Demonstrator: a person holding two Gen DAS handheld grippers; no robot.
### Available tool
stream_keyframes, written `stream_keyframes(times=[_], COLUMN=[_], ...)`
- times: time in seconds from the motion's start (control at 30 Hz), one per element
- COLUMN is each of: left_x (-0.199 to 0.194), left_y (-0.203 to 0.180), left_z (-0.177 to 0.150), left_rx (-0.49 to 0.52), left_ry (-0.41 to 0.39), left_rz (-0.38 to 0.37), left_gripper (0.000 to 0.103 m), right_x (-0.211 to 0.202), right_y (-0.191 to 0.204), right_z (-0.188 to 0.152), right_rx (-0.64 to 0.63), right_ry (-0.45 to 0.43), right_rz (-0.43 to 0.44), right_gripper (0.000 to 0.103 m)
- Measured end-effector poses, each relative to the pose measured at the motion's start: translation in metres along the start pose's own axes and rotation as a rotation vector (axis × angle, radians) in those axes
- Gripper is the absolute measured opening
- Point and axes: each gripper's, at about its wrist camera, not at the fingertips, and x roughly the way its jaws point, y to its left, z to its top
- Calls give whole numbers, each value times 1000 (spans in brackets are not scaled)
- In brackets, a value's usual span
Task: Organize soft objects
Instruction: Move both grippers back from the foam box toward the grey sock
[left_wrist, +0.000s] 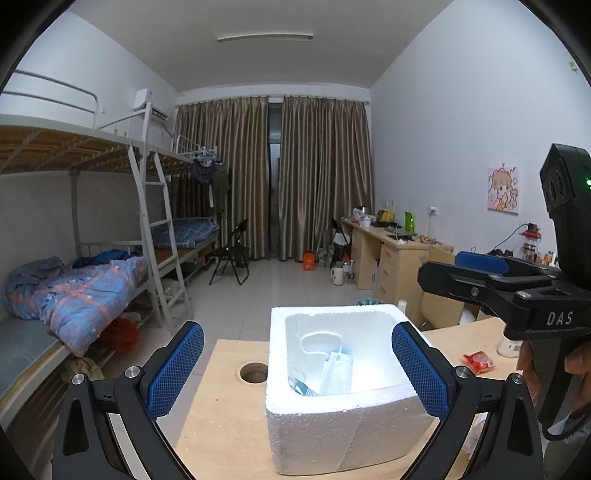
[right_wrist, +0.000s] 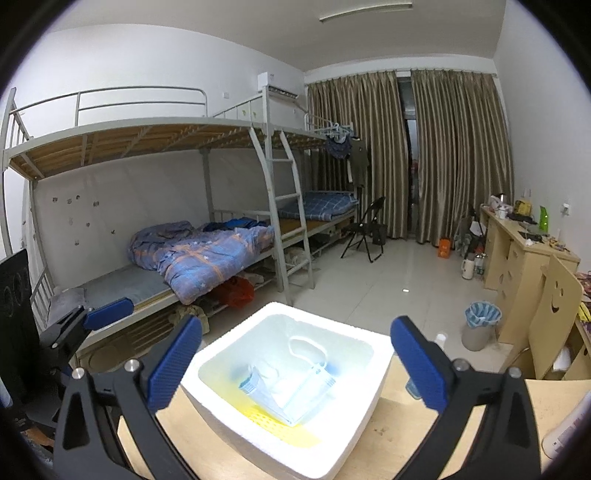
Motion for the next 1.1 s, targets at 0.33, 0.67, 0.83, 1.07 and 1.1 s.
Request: stream_keyframes(times=[0.33,0.67,0.83,1.07,1.1], left_x=[-33,-80,-104,-140,-144], left_y=[-13,-28,-42,-58,-60], left_z=[7,2,-4,-14,-16], left_rx=[-15,-32,-16,-2,1], left_ry=[-12,-38,-55,-83,-85], left_rz=[-2,-42,-68,-95,-99], left_gripper=[103,103,103,103,103], right_x=[-41,-86,-107,-135,-138], right_y=[10,20,19,25,26], right_z=[-4,-21,-32,-44,-47], right_rx=[3,14,24,18,18], right_ry=[-10,-47,-66,-102,-102], right_rz=[-9,-7,-23,-51,-54], right_gripper=[103,103,103,103,103])
